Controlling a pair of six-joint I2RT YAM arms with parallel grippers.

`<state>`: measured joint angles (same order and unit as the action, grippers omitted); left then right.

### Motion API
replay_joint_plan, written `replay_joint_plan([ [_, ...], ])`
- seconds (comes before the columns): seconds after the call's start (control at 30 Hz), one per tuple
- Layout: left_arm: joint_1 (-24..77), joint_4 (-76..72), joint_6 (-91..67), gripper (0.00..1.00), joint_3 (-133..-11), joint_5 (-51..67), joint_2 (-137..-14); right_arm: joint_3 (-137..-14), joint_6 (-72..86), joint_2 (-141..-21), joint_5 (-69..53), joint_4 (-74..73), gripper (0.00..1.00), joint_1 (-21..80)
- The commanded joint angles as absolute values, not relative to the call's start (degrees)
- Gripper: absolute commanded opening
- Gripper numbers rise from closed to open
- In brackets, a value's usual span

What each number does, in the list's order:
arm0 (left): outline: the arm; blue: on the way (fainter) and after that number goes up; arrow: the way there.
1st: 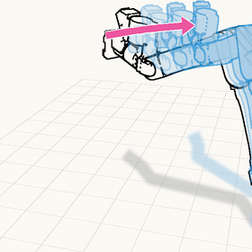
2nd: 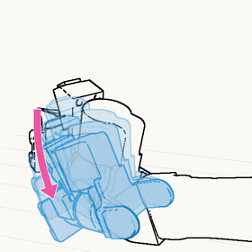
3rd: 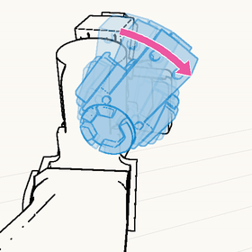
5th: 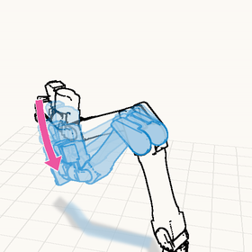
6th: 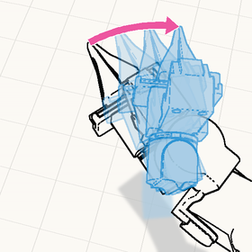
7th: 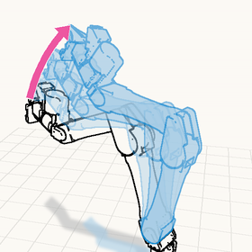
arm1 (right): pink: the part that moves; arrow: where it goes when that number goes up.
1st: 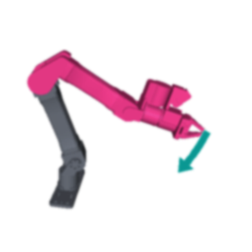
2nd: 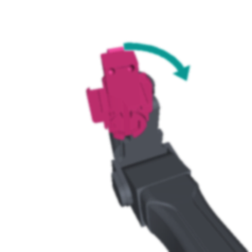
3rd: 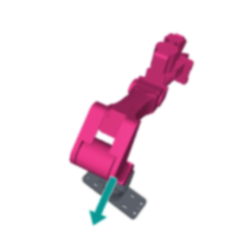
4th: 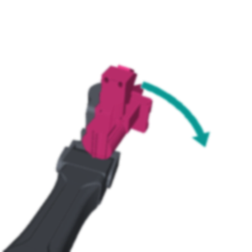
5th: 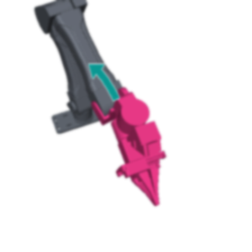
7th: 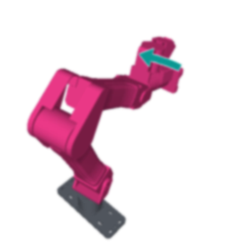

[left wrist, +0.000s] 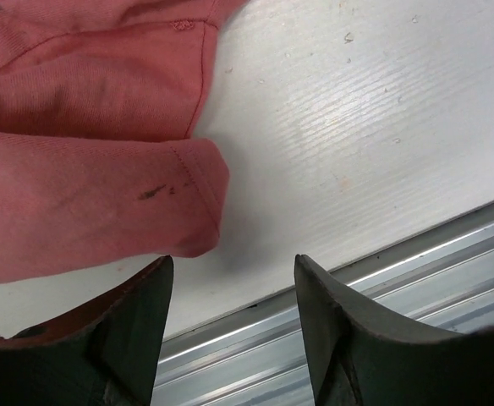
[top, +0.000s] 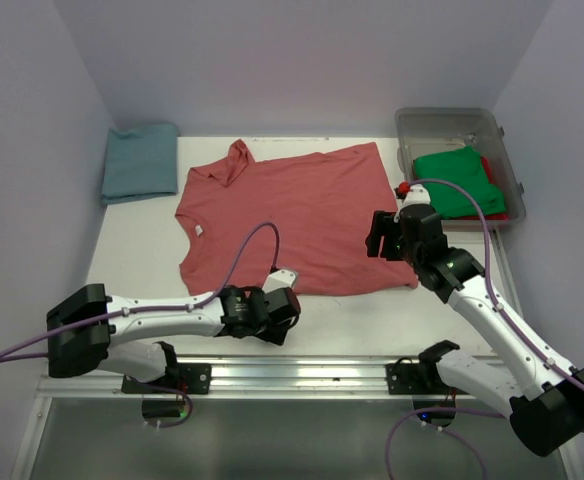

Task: Fold and stack the t-shirts
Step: Flatten out the tshirt

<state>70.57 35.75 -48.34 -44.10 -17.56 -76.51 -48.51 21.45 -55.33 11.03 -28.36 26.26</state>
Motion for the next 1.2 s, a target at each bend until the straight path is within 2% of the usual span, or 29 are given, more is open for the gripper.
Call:
replay_joint_plan([
  [0.0, 70.8, 33.1, -47.2, 0.65, -43.3, -18.5, -78.0, -48.3, 21.6, -55.4, 12.1, -27.7, 0.68, 26.4],
  [0.1, 70.8, 33.4, -47.3, 0.68, -43.1, -19.9, -79.2, -48.3, 21.6, -55.5, 12.1, -27.9, 0.68, 26.3],
  [0.27, 70.7, 32.7, -46.9, 0.68, -42.5, -21.4, -80.5, -48.3, 21.6, -55.1, 12.2, -28.0, 0.68, 26.4],
  [0.5, 70.0, 30.9, -46.4, 0.66, -41.2, -21.6, -81.7, -48.1, 21.7, -54.1, 12.0, -28.1, 0.59, 26.4],
  [0.67, 69.9, 30.9, -46.6, 0.53, -40.6, -23.2, -80.7, -47.9, 21.7, -54.1, 11.4, -28.4, 0.53, 26.4],
  [0.8, 69.9, 32.8, -47.5, 0.32, -41.0, -24.4, -78.9, -47.9, 21.7, -53.4, 11.3, -28.4, 0.51, 26.4],
  [0.9, 69.9, 35.5, -47.9, 0.22, -42.6, -25.4, -77.0, -47.8, 21.7, -53.1, 11.2, -28.2, 0.50, 26.3],
  [1.17, 70.0, 41.4, -48.0, 0.07, -46.9, -30.5, -73.1, -47.5, 21.8, -53.3, 11.2, -28.1, 0.48, 26.3],
])
